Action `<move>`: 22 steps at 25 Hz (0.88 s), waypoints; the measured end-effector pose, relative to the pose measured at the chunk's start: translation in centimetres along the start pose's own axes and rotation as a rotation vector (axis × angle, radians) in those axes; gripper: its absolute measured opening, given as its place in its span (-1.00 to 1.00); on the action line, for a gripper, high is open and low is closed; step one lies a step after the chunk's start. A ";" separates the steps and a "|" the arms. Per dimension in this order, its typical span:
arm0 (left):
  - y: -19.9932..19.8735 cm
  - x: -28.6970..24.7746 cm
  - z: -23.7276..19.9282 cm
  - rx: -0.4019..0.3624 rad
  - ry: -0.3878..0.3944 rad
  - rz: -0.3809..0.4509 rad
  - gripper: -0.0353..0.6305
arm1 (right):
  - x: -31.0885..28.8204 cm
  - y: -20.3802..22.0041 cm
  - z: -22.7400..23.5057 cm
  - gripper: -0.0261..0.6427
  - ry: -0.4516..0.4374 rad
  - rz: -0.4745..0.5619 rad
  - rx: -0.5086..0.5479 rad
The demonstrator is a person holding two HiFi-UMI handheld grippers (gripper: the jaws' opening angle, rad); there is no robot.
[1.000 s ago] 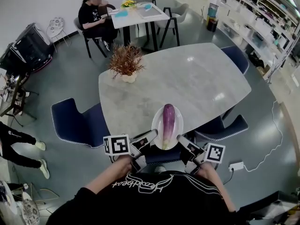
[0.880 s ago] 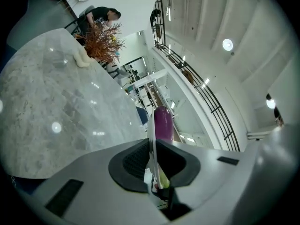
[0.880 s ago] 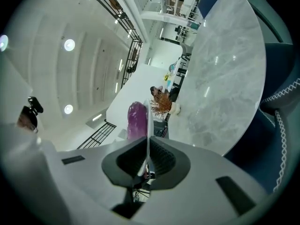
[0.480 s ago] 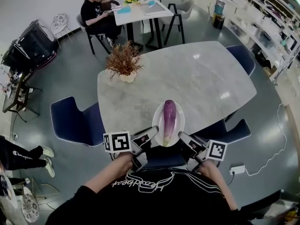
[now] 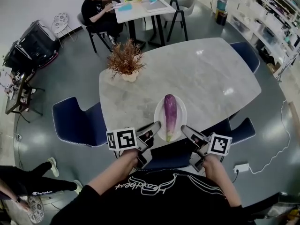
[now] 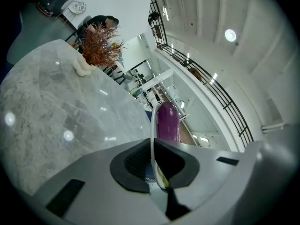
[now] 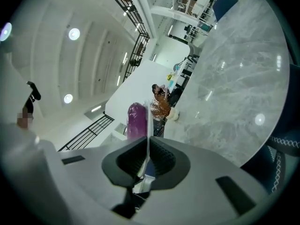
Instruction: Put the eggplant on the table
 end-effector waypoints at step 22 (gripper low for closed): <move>-4.2 -10.0 -5.5 -0.048 -0.055 -0.083 -0.81 | -5.7 -5.4 7.3 -0.87 0.161 0.003 0.031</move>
Point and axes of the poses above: the fingertips, and each gripper's own axes: x backward along the fingers, z to its right, y out of its underside, the point moved 9 cm from there along x, backward along the fingers, and after that the axes turned 12 degrees about z, right-handed, at the moved point
